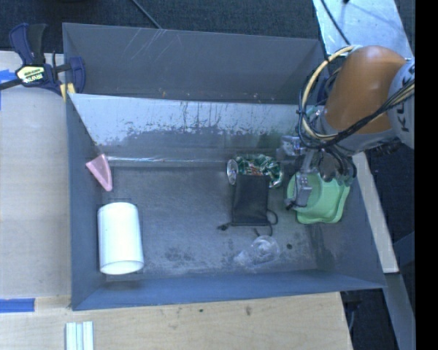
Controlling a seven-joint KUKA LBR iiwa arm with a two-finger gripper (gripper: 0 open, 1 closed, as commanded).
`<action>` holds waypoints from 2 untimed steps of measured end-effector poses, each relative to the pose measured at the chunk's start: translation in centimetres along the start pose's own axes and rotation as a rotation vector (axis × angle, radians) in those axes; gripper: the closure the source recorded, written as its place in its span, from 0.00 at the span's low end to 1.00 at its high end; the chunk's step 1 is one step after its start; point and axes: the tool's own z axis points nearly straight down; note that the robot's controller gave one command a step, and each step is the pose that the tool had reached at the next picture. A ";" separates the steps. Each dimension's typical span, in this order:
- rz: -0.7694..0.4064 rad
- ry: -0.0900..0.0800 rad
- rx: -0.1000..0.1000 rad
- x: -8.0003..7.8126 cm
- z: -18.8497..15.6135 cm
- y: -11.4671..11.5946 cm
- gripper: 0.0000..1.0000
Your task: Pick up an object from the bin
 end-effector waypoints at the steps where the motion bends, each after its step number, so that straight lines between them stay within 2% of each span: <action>1: -0.002 -0.007 0.001 -0.2 -0.5 0.0 0.00; 2: 0.113 -0.016 0.002 -0.8 3.2 2.1 0.00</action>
Offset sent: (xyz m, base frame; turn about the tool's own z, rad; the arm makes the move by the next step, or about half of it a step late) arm 0.0074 0.0399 -0.0622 0.1784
